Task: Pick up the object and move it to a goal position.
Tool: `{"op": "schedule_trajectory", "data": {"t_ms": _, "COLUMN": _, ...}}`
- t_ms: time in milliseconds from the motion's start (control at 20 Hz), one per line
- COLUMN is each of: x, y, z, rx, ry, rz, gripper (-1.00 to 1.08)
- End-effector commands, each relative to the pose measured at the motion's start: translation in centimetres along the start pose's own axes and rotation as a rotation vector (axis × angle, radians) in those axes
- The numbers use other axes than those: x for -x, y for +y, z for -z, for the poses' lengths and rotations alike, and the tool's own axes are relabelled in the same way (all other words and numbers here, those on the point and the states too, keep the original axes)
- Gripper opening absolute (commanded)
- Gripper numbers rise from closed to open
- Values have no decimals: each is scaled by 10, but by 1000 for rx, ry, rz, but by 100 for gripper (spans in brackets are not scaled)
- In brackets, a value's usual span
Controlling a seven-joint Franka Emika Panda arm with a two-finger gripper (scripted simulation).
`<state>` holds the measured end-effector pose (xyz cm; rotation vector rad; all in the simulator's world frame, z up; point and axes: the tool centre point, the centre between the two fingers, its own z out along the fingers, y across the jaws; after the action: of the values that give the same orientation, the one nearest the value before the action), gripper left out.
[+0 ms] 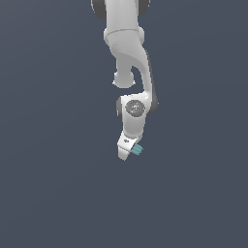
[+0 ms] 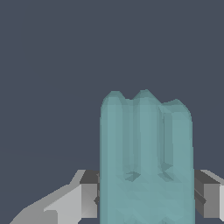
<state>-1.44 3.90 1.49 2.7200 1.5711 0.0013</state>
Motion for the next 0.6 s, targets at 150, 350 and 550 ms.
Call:
{"op": "schedule_trajectory", "data": {"t_ms": 150, "x": 11, "y": -16, "z": 6, "rx": 0, "ry": 0, "rz": 0, "gripper": -100}}
{"op": "schedule_trajectory", "data": {"t_ms": 350, "x": 19, "y": -28, "z": 10, "rx": 0, "ry": 0, "rz": 0, "gripper": -100}}
{"op": "schedule_trajectory", "data": {"t_ms": 550, "x": 24, "y": -35, "z": 12, "rx": -1, "ry": -1, "rz": -1, "gripper": -100}}
